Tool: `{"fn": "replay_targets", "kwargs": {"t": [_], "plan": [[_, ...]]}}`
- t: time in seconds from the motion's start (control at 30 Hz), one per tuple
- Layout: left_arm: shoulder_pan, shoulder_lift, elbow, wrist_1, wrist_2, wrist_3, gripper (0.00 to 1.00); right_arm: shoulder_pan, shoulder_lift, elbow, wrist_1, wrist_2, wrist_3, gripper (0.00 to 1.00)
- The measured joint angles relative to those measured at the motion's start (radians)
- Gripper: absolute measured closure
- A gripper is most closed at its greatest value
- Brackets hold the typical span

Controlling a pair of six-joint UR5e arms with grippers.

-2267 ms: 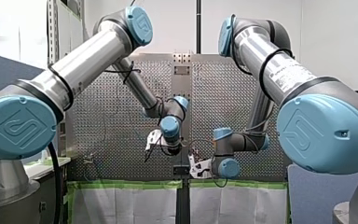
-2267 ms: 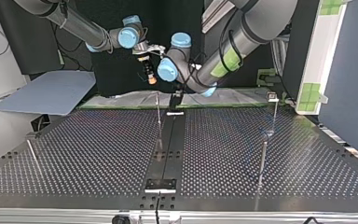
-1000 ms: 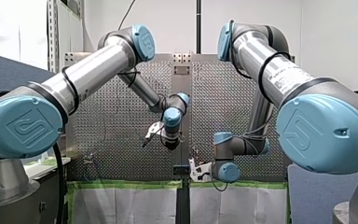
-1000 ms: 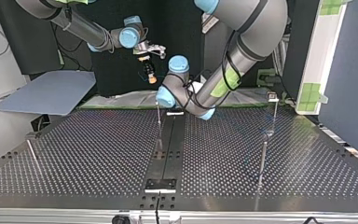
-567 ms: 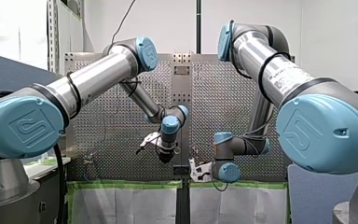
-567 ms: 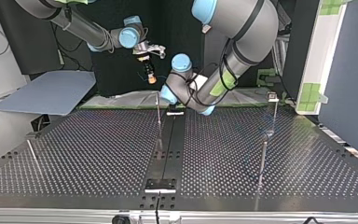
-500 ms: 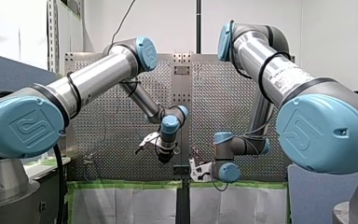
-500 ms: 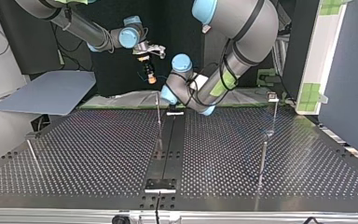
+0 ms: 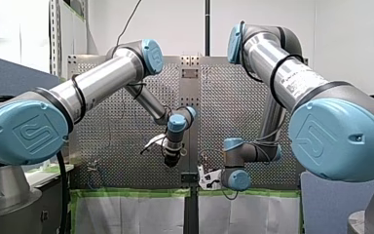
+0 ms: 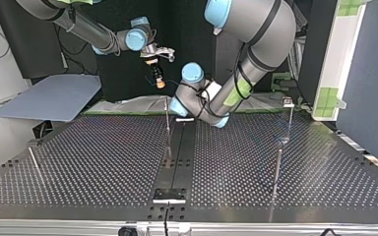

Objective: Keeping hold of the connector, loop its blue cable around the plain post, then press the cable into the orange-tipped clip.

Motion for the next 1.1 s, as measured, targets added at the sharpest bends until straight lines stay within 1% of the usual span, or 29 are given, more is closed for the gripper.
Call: {"fn": "replay_targets", "kwargs": {"t": [0.17,0.27,0.33,0.47,0.6,0.73,0.83,0.93,1.1], "plan": [[-0.004,-0.013,0.005,-0.055,0.017,-0.003,0.00,0.000,0.000,0.000,0.000,-0.001,0.000,1.00],[-0.009,-0.034,0.011,-0.084,0.019,-0.003,0.00,0.000,0.000,0.000,0.002,-0.001,0.000,1.00],[-0.012,-0.051,0.015,-0.093,0.021,-0.003,0.00,0.000,0.000,0.000,0.002,-0.001,0.000,1.00],[-0.013,-0.079,0.028,-0.078,0.020,-0.003,0.00,0.000,0.000,0.000,0.000,-0.002,0.000,1.00],[-0.006,-0.086,0.053,-0.053,0.009,-0.012,0.00,-0.001,0.000,0.000,0.000,-0.002,-0.001,1.00],[-0.002,-0.059,0.077,-0.040,-0.029,-0.034,0.00,-0.004,0.000,0.000,0.000,-0.002,-0.002,1.00],[-0.004,-0.028,0.076,-0.038,-0.049,-0.062,0.00,-0.006,0.000,0.000,0.000,-0.002,-0.002,1.00],[-0.005,0.004,0.058,-0.037,-0.054,-0.085,0.00,-0.007,0.000,0.000,0.000,-0.002,-0.002,1.00],[-0.007,0.032,0.020,-0.031,-0.044,-0.091,0.00,-0.007,0.000,0.000,0.002,-0.002,-0.003,1.00]]}}
